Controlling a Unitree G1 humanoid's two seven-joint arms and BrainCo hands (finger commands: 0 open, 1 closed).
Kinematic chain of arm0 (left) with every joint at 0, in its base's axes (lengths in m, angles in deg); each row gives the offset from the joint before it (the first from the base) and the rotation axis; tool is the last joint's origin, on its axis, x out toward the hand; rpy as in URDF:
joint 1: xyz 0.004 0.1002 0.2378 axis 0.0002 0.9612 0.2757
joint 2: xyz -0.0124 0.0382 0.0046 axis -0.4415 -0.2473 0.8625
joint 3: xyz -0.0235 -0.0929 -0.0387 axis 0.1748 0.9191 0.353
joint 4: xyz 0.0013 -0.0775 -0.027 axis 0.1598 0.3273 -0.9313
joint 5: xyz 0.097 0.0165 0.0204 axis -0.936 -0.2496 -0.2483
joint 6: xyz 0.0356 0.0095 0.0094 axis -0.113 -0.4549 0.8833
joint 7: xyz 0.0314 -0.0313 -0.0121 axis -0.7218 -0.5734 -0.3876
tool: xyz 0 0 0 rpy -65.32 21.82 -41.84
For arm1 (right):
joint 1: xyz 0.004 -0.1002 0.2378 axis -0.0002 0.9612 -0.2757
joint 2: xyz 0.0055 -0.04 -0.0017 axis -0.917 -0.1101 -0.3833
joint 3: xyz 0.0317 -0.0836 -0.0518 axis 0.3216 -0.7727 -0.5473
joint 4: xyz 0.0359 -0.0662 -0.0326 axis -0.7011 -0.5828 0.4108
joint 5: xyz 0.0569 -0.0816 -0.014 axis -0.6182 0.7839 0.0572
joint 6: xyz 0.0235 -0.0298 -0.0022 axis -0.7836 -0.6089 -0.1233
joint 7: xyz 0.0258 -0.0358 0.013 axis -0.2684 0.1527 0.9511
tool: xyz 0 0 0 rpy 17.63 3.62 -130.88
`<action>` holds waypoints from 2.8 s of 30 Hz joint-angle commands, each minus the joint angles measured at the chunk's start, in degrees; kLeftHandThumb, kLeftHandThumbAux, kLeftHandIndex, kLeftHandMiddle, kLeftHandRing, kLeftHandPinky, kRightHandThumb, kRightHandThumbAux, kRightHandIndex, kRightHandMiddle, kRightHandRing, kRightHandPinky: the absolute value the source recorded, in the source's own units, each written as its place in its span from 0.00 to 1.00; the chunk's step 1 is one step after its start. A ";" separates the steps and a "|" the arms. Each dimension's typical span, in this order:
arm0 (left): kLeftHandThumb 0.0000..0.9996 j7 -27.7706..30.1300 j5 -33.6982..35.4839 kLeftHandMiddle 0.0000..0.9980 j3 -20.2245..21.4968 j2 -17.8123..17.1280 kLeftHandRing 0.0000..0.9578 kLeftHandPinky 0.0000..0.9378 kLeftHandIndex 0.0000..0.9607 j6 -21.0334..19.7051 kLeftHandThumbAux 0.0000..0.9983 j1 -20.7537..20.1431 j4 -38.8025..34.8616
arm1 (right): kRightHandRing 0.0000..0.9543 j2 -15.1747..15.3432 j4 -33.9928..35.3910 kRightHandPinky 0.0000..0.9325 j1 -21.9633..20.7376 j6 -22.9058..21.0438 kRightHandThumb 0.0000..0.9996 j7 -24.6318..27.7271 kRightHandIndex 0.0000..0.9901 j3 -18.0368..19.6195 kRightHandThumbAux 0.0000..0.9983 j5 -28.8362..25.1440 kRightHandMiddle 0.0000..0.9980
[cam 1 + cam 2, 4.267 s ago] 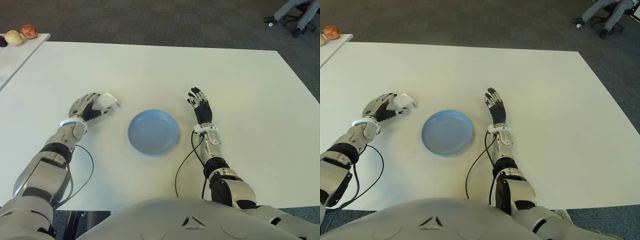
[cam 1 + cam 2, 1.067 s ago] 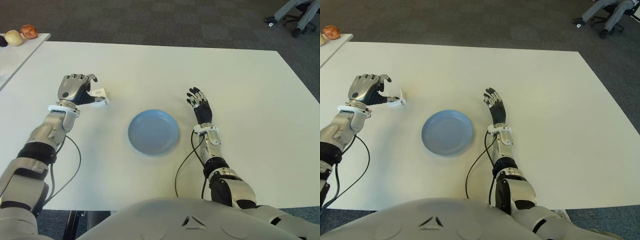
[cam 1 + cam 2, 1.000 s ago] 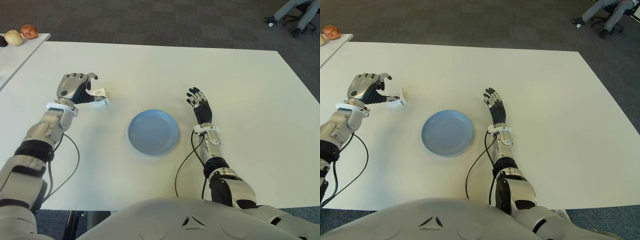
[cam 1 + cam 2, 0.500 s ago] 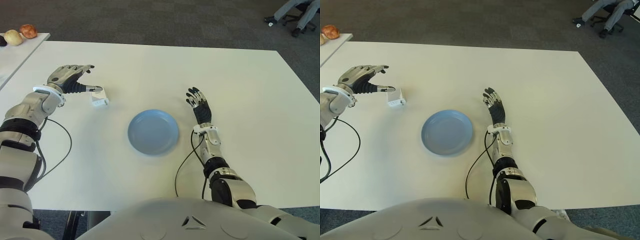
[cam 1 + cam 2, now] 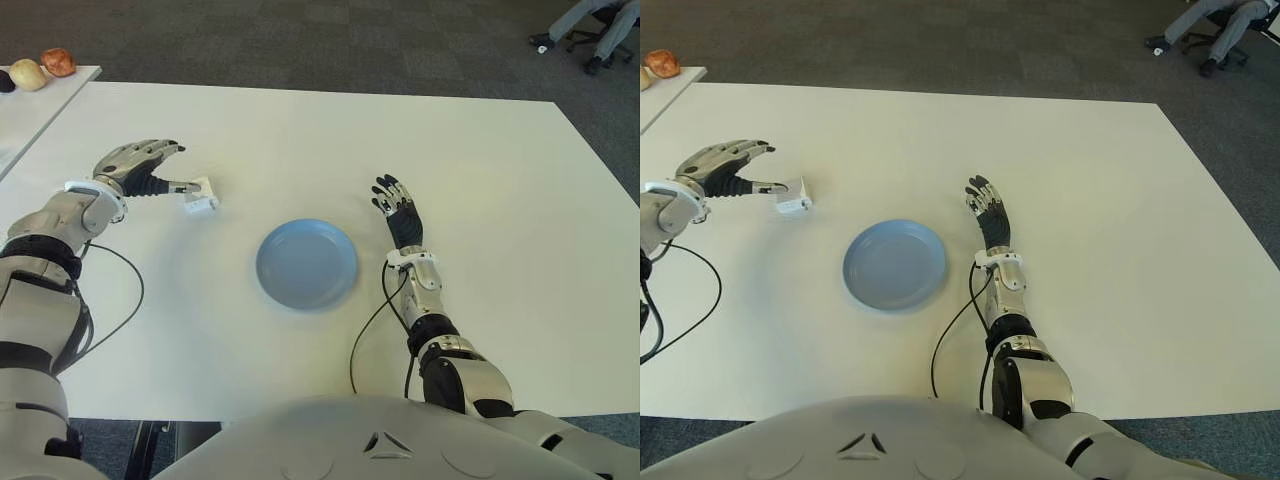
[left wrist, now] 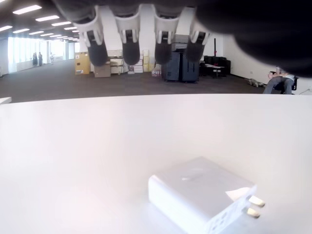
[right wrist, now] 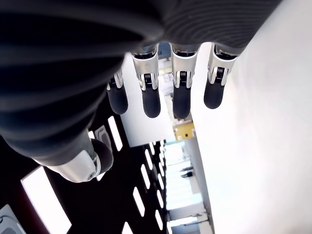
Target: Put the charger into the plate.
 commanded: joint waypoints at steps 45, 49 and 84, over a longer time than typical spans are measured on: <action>0.40 2.34 -2.42 0.00 -7.17 7.32 0.00 0.00 0.00 -5.01 0.16 -0.44 4.55 | 0.17 0.00 -3.18 0.18 5.52 1.02 0.08 0.54 0.20 -0.93 0.64 -0.40 0.20; 0.40 2.40 -2.34 0.00 -7.69 7.72 0.00 0.00 0.00 -5.32 0.16 -0.70 4.69 | 0.17 -0.08 -3.10 0.18 5.70 1.25 0.09 0.72 0.21 -0.83 0.64 -0.61 0.20; 0.40 1.82 -3.92 0.00 -10.01 8.60 0.00 0.00 0.00 -8.54 0.17 -0.68 6.36 | 0.20 0.56 -1.86 0.19 6.76 1.06 0.06 2.11 0.26 -0.70 0.65 -1.01 0.24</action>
